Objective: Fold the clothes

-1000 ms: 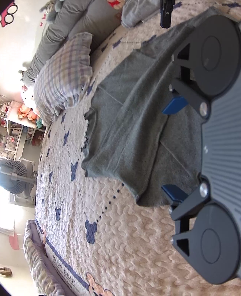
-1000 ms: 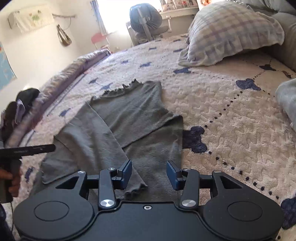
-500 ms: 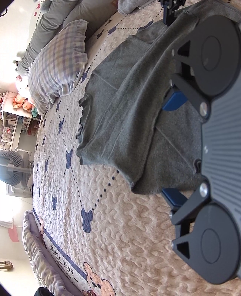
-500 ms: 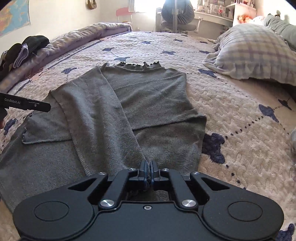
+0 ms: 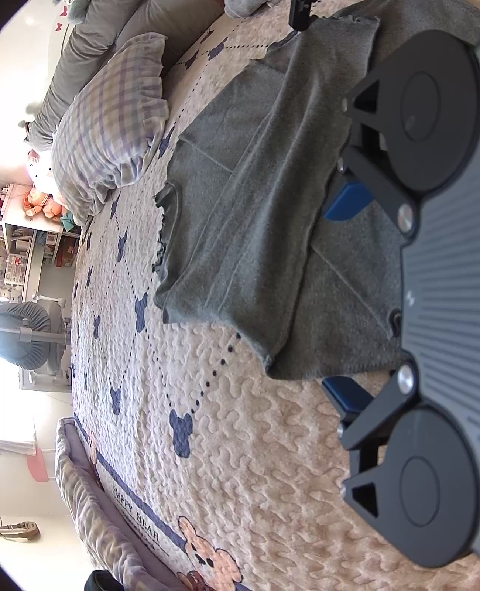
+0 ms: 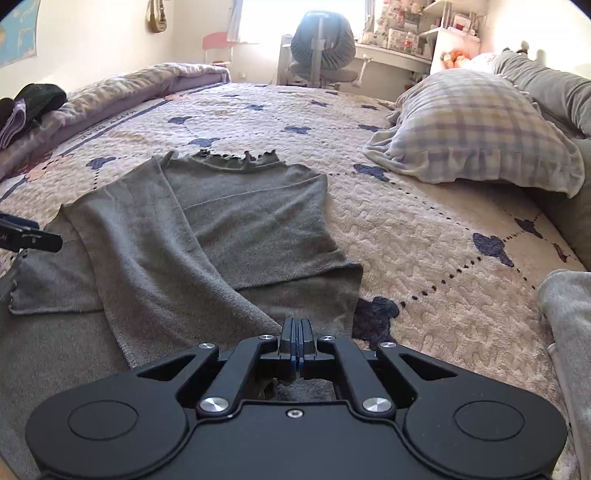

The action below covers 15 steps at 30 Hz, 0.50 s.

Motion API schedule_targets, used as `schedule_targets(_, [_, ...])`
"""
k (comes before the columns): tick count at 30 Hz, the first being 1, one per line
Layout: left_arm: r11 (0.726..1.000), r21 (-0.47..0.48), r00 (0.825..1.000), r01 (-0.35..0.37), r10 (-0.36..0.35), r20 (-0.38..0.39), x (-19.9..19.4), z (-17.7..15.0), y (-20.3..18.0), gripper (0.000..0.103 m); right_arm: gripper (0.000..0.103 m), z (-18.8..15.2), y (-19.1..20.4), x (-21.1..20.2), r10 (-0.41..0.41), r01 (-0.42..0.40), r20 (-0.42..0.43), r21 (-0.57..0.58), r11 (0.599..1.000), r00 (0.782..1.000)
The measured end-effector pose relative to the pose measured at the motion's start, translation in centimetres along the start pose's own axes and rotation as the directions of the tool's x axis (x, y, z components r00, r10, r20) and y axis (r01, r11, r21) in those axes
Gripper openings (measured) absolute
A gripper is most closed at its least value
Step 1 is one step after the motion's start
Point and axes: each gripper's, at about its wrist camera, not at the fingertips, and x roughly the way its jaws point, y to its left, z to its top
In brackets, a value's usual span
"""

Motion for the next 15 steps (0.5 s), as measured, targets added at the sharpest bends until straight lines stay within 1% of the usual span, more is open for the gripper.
schedule_targets(7, [0.998,0.046,0.999,-0.034,0.034,0.020,-0.3,0.0,-0.5,0.092,0.000,-0.7,-0.5,1.7,-0.069,0.068,-0.032,-0.008,0.998,0.997])
schedule_targets(11, [0.998,0.044,0.999,-0.034,0.034,0.013,-0.1,0.0,-0.5,0.092,0.000,-0.6,-1.0,1.4,-0.051,0.051,-0.017,0.018,0.999,0.999])
schedule_targets(15, [0.998,0.052,0.999,-0.035,0.034,0.011,0.0,-0.1,-0.6,0.093,0.001,0.1,-0.5,1.1,0.006,-0.006,-0.001,0.008,1.000,1.000])
